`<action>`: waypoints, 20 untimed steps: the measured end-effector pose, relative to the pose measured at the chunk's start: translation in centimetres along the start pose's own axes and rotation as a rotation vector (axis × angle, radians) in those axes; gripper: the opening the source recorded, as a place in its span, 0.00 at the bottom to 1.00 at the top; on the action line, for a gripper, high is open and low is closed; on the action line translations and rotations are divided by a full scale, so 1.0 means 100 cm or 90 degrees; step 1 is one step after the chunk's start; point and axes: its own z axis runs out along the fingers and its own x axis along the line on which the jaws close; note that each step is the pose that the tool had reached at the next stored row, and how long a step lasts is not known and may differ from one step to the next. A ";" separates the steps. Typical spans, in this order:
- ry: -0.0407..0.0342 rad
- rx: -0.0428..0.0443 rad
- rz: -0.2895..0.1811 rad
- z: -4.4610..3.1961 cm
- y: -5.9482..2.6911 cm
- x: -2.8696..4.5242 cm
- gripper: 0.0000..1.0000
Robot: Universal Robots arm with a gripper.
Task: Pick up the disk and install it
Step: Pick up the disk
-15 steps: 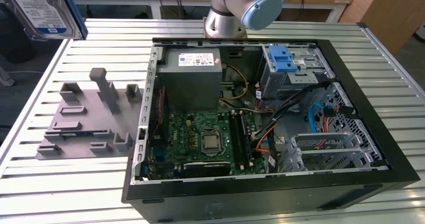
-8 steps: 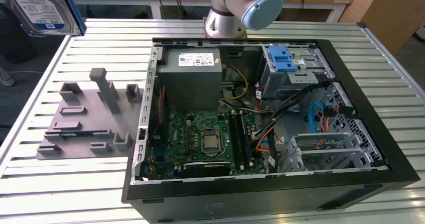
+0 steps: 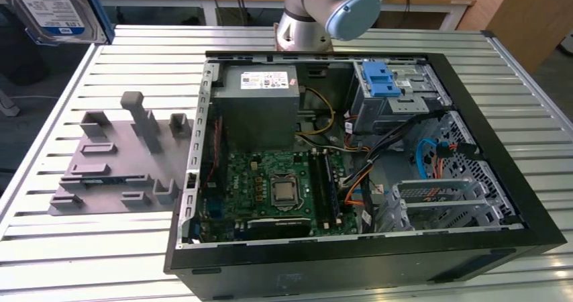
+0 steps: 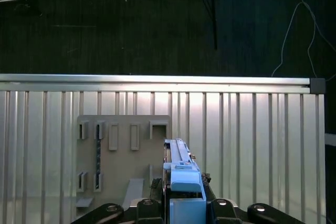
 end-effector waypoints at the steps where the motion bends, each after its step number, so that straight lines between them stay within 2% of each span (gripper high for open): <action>1: -0.0001 0.0000 0.000 0.0000 0.0000 0.0001 0.36; 3: -0.0001 0.0000 0.000 -0.0001 0.0000 0.0019 0.36; 10: -0.0001 -0.0001 0.000 -0.0012 -0.0008 0.0171 0.36; 13: -0.0018 -0.0015 0.000 -0.0016 -0.0048 0.0181 0.36; 20: -0.0021 -0.0032 0.000 -0.0020 -0.0174 0.0192 0.36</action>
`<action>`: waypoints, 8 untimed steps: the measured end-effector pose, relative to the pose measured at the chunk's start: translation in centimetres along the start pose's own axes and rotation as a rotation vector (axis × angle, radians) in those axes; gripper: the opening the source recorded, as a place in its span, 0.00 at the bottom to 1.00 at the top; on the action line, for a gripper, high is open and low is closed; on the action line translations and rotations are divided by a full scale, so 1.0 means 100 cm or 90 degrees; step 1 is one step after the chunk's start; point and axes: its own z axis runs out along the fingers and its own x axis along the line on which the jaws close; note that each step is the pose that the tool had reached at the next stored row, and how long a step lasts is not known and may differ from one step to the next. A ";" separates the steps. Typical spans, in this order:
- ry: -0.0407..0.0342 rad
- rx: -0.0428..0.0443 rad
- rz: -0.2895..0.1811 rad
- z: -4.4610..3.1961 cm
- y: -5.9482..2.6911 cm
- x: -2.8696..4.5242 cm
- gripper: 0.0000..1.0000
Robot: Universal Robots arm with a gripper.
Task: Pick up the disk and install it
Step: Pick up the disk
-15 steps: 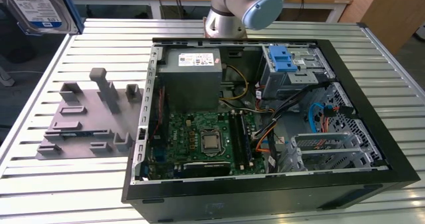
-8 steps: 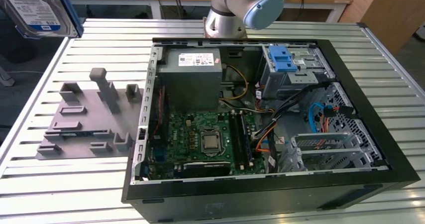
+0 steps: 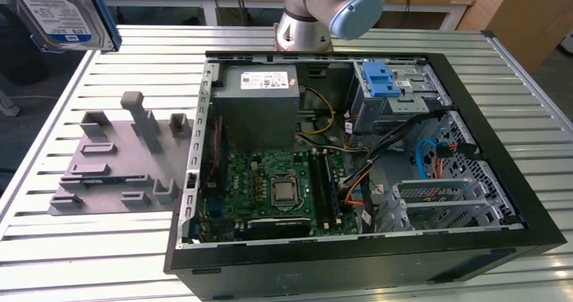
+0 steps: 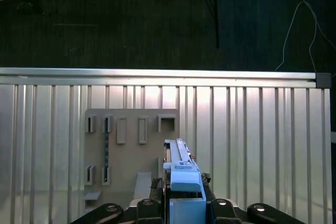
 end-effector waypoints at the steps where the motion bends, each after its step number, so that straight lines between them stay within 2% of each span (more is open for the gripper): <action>1: 0.0000 -0.0004 0.000 -0.0001 -0.0021 0.0002 0.36; 4: 0.0001 -0.0015 0.000 -0.0003 -0.0080 0.0005 0.36; 8: 0.0000 -0.0017 0.000 -0.0004 -0.0094 0.0019 0.36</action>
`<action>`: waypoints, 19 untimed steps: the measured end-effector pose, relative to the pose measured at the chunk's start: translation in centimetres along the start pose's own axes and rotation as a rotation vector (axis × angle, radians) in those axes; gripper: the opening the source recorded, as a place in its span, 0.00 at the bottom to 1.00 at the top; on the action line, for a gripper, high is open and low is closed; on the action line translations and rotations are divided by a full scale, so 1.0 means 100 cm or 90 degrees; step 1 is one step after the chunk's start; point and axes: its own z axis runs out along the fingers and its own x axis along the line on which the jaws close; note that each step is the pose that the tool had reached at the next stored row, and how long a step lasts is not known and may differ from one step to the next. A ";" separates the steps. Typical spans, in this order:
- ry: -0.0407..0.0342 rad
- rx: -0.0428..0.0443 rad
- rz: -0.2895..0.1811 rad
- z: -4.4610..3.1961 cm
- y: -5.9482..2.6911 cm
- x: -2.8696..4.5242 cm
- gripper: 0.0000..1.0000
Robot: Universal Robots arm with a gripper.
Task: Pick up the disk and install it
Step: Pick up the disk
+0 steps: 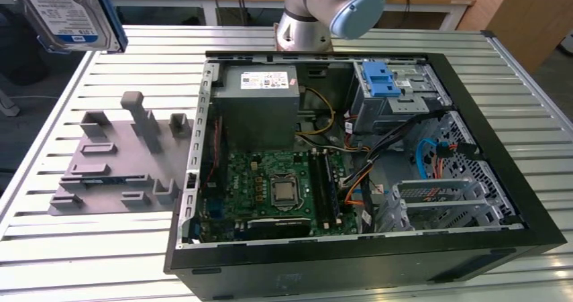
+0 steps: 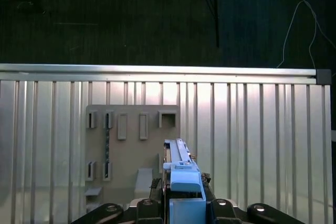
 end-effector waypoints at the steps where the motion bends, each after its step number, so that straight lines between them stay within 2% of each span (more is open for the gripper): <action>1: 0.0000 0.0000 0.000 -0.0001 -0.0001 0.0010 0.36; 9: 0.0000 0.0000 0.000 -0.0011 -0.0009 0.0137 0.36; 19: 0.0000 -0.0001 0.000 -0.0016 -0.0126 0.0159 0.36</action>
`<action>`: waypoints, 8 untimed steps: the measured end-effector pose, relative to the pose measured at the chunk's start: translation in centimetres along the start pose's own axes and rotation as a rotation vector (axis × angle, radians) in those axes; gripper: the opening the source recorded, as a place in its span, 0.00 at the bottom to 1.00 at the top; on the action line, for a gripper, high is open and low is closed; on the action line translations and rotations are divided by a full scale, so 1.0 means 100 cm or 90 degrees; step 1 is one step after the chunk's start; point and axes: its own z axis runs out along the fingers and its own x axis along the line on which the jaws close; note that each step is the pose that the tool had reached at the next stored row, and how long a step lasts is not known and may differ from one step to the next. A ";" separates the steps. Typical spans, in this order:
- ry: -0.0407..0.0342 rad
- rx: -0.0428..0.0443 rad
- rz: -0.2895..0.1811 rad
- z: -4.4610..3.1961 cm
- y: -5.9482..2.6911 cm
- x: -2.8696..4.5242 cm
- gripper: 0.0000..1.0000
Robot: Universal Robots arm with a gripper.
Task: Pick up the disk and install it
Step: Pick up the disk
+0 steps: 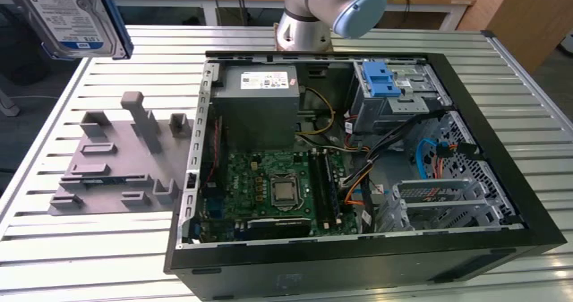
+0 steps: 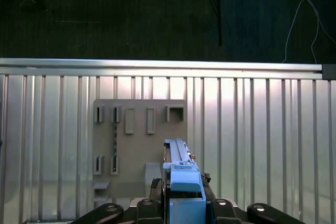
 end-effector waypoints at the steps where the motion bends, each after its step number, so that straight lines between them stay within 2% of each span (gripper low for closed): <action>1: 0.0000 0.0000 0.000 -0.0001 -0.0008 0.0001 0.36; 8: 0.0000 0.0000 0.000 -0.0003 -0.0065 0.0008 0.36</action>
